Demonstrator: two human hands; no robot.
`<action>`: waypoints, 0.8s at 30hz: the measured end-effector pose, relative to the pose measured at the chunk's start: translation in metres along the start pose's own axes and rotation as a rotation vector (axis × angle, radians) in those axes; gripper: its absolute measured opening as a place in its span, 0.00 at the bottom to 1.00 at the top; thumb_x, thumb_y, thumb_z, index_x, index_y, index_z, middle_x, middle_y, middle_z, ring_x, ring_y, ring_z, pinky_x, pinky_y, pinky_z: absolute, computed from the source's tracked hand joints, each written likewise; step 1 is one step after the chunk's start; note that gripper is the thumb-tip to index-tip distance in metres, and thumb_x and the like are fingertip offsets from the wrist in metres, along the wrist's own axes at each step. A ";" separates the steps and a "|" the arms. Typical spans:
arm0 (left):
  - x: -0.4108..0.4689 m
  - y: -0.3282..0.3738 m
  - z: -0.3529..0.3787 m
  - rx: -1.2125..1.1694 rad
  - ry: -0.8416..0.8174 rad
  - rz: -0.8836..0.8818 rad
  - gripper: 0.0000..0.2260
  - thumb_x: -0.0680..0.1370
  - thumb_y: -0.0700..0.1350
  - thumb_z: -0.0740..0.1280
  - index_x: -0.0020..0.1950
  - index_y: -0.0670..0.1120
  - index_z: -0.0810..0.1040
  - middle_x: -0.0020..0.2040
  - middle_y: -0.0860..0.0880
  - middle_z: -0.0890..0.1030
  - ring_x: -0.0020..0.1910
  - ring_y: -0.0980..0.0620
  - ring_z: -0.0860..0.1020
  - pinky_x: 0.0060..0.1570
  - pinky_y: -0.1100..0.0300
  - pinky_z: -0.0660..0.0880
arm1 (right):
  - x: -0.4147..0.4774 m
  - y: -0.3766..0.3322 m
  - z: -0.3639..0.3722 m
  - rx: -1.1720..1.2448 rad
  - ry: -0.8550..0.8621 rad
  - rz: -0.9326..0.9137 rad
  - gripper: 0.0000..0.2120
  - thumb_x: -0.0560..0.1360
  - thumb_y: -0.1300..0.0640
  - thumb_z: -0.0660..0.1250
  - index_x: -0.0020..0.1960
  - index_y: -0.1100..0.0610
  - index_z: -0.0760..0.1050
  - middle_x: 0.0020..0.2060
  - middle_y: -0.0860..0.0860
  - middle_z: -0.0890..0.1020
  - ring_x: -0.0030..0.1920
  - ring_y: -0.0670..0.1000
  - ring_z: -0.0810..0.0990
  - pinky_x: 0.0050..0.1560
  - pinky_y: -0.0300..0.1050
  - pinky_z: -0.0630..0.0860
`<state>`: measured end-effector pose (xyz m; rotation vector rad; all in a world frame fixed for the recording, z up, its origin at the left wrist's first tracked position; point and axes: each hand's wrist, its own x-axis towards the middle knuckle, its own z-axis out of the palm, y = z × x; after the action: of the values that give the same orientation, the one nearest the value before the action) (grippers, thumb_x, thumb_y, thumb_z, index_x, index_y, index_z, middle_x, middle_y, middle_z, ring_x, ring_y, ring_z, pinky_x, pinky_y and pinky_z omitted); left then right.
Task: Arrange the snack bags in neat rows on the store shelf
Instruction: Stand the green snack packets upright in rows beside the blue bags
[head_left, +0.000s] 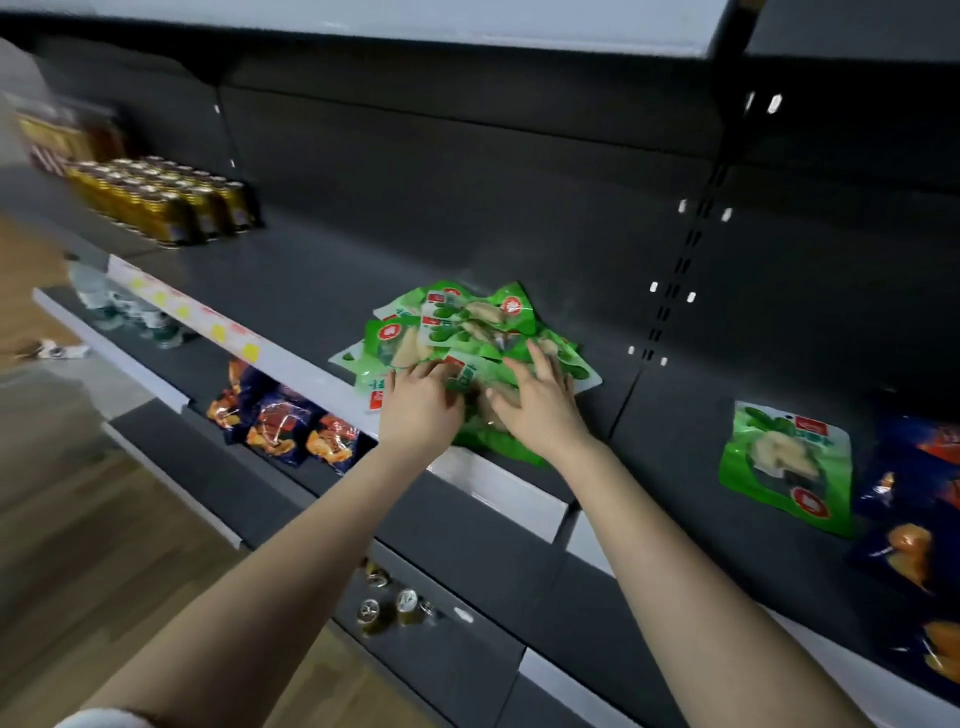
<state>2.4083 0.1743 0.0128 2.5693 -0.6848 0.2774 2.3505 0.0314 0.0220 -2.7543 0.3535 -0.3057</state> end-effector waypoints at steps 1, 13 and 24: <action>0.000 -0.008 0.000 0.017 -0.002 -0.009 0.18 0.77 0.47 0.60 0.66 0.50 0.72 0.67 0.49 0.73 0.66 0.44 0.68 0.67 0.51 0.57 | 0.004 -0.006 0.003 -0.001 -0.032 -0.026 0.29 0.78 0.42 0.57 0.75 0.53 0.58 0.77 0.51 0.45 0.76 0.58 0.45 0.75 0.59 0.45; -0.007 -0.039 0.024 0.062 0.065 0.041 0.29 0.72 0.54 0.43 0.63 0.47 0.74 0.64 0.48 0.75 0.63 0.44 0.70 0.66 0.52 0.64 | 0.018 -0.021 0.038 -0.119 -0.287 -0.017 0.39 0.76 0.35 0.55 0.78 0.48 0.40 0.77 0.50 0.42 0.76 0.59 0.39 0.73 0.63 0.39; -0.012 -0.039 0.017 0.102 -0.021 0.068 0.28 0.77 0.56 0.40 0.71 0.49 0.65 0.70 0.49 0.70 0.71 0.49 0.65 0.68 0.55 0.55 | 0.008 -0.017 0.028 -0.097 -0.326 -0.012 0.41 0.74 0.32 0.55 0.78 0.48 0.41 0.77 0.47 0.43 0.76 0.56 0.40 0.74 0.62 0.42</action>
<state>2.4193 0.2012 -0.0205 2.6524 -0.7858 0.3153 2.3683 0.0534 0.0037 -2.8364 0.2719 0.1628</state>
